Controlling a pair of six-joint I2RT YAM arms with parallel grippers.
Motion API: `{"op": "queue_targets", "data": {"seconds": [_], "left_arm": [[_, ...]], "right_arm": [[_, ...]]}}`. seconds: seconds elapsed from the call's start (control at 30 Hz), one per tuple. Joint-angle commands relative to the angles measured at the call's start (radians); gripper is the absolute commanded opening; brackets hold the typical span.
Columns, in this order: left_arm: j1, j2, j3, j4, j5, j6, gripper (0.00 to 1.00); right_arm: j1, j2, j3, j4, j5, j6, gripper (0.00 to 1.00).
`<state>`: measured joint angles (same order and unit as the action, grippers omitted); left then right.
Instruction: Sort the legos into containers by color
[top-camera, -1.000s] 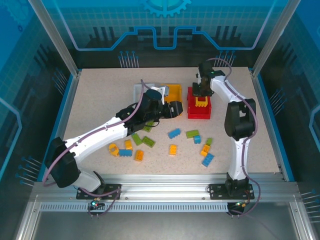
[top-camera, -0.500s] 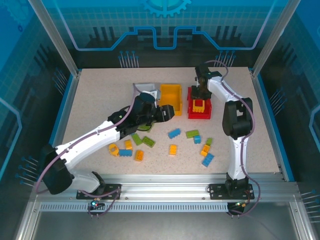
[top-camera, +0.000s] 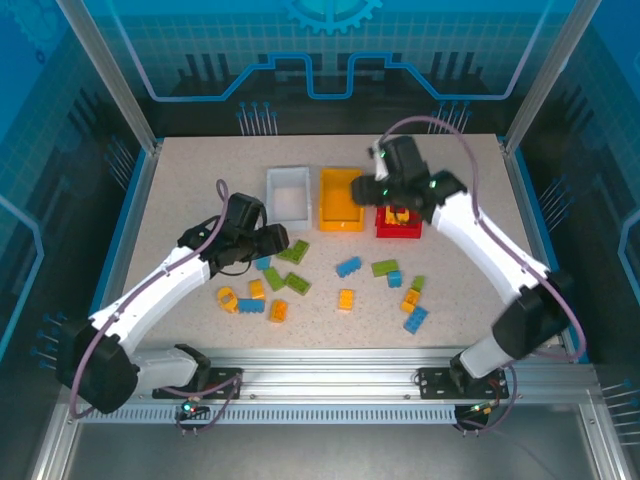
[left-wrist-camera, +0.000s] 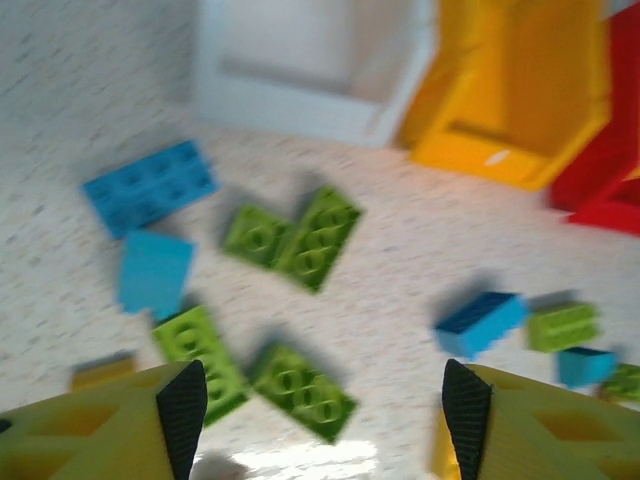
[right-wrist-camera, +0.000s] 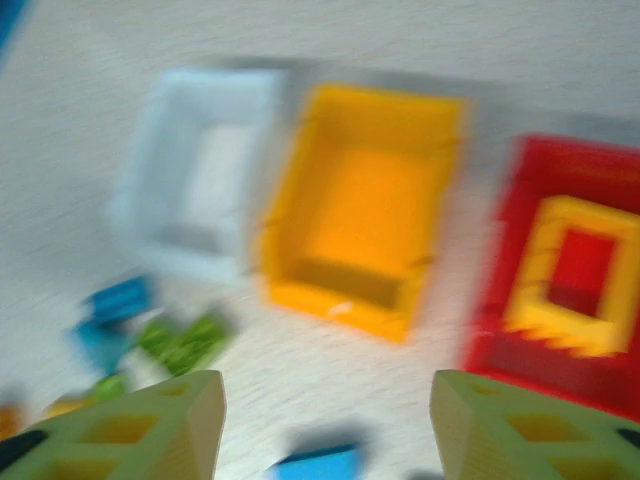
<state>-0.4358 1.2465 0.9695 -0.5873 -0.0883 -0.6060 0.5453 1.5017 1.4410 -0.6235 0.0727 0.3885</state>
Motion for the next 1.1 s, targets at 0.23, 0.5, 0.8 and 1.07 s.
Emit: {"op": "queue_targets", "data": {"seconds": [0.23, 0.5, 0.8, 1.07], "left_arm": [[0.111, 0.225, -0.028, 0.005, 0.08, 0.24, 0.77], [0.137, 0.337, -0.047, 0.107, 0.088, 0.271, 0.71], [0.137, 0.411, -0.023, 0.136, 0.049, 0.289, 0.56], [0.118, 0.343, -0.039, 0.127, 0.026, 0.261, 0.3]], "right_arm": [[0.461, -0.215, -0.421, 0.333, -0.022, 0.242, 0.75], [0.504, -0.208, -0.429, 0.304, -0.01, 0.261, 0.74], [0.501, -0.204, -0.422, 0.285, 0.003, 0.262, 0.73], [0.489, -0.279, -0.471, 0.334, 0.073, 0.276, 0.7]]}}
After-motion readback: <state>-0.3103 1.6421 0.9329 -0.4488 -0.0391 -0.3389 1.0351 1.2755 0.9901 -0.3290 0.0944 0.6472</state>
